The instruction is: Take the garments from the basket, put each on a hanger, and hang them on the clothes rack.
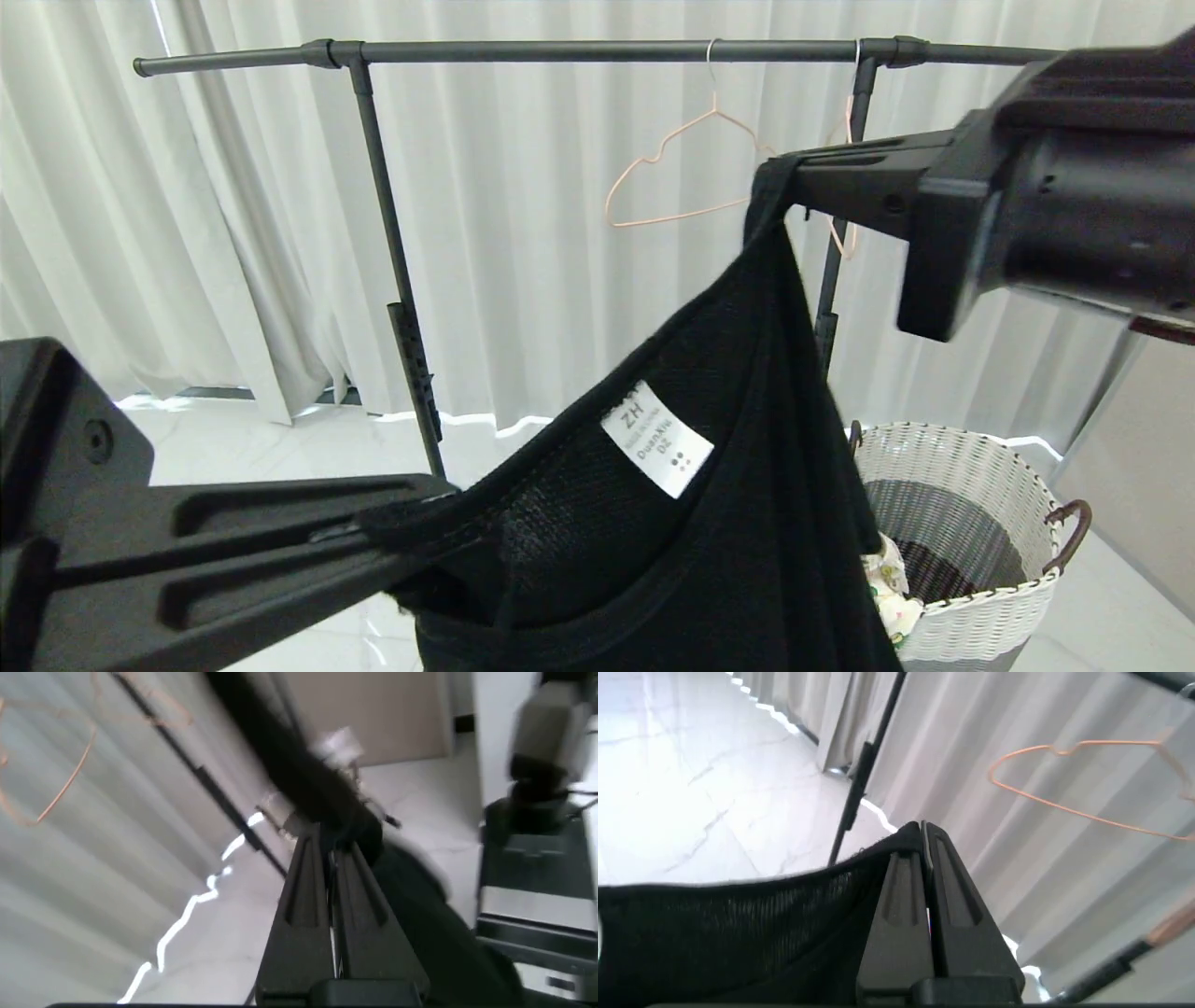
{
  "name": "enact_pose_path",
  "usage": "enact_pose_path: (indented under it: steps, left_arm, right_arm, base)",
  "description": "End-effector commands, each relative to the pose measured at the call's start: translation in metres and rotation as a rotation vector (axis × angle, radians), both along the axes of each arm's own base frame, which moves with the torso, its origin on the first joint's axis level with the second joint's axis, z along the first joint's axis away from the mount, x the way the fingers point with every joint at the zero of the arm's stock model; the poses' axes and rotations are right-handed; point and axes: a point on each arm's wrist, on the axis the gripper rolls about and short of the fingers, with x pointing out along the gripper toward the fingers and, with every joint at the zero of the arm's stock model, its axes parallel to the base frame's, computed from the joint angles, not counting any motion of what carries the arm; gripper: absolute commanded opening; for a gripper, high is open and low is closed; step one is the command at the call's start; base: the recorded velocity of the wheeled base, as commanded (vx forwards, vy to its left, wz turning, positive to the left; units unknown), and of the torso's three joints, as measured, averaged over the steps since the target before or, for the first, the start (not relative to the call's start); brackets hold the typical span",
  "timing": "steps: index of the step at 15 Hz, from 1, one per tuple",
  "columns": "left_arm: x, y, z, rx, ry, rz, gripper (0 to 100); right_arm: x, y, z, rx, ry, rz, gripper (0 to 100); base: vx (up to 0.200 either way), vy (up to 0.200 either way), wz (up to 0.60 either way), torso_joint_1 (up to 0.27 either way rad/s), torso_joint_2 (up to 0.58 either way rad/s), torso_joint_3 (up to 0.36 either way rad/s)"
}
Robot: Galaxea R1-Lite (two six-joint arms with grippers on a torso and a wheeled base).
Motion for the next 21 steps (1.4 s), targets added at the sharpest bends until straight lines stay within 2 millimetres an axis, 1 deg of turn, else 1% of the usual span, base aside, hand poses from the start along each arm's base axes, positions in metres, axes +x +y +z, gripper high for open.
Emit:
enact_pose_path:
  steps: [1, 5, 9, 11, 12, 14, 15, 16, 17, 18, 19, 21]
  left_arm:
    - [-0.008, 0.003, 0.003, -0.018, -0.012, -0.034, 0]
    - [-0.013, 0.001, 0.004, -0.022, -0.015, -0.074, 0]
    - [-0.016, -0.002, 0.003, -0.015, -0.017, -0.109, 0]
    - [-0.015, -0.003, 0.003, -0.014, -0.015, -0.099, 0]
    - [-0.010, -0.003, 0.005, -0.015, -0.019, -0.043, 0]
    - [0.012, -0.006, 0.007, 0.005, -0.018, 0.155, 0]
    - [0.024, -0.009, 0.010, 0.010, -0.017, 0.218, 0]
    - [0.031, -0.011, 0.012, 0.012, -0.016, 0.250, 0]
    - [0.047, -0.016, 0.018, 0.014, -0.018, 0.325, 0]
    - [0.059, -0.023, 0.023, 0.018, -0.019, 0.367, 0]
    - [0.065, -0.029, 0.024, 0.025, -0.019, 0.395, 0]
    - [0.076, -0.038, 0.021, 0.051, -0.015, 0.455, 0]
  right_arm:
    - [0.015, 0.024, -0.014, -0.044, 0.025, -0.006, 0]
    - [0.023, 0.014, -0.010, -0.033, 0.020, -0.050, 0]
    - [0.022, 0.012, -0.009, -0.028, 0.017, -0.055, 0]
    - [0.023, 0.005, -0.007, -0.022, 0.014, -0.075, 0]
    - [0.021, -0.003, -0.005, -0.017, 0.011, -0.083, 0]
    - [0.012, -0.027, -0.003, -0.022, 0.014, -0.109, 0]
    - [0.002, -0.040, -0.001, -0.024, 0.015, -0.109, 0]
    - [-0.002, -0.047, -0.002, -0.031, 0.018, -0.109, 0]
    - [-0.014, -0.064, -0.004, -0.053, 0.026, -0.107, 0]
    - [-0.023, -0.076, -0.006, -0.074, 0.034, -0.107, 0]
    - [-0.027, -0.082, -0.008, -0.086, 0.028, -0.107, 0]
    - [-0.030, -0.086, -0.008, -0.106, -0.001, -0.105, 0]
  base:
    - [0.000, 0.000, 0.00, 0.000, 0.00, 0.000]
    - [0.000, 0.000, 0.00, 0.000, 0.00, 0.000]
    - [0.000, 0.000, 0.00, 0.000, 0.00, 0.000]
    - [0.000, 0.000, 0.00, 0.000, 0.00, 0.000]
    - [0.000, 0.000, 0.00, 0.000, 0.00, 0.000]
    - [0.000, 0.000, 0.00, 0.000, 0.00, 0.000]
    - [0.000, 0.000, 0.00, 0.000, 0.00, 0.000]
    - [0.000, 0.000, 0.00, 0.000, 0.00, 0.000]
    - [0.000, 0.000, 0.00, 0.000, 0.00, 0.000]
    - [0.000, 0.000, 0.00, 0.000, 0.00, 0.000]
    - [0.000, 0.000, 0.00, 0.000, 0.00, 0.000]
    - [0.000, 0.000, 0.00, 0.000, 0.00, 0.000]
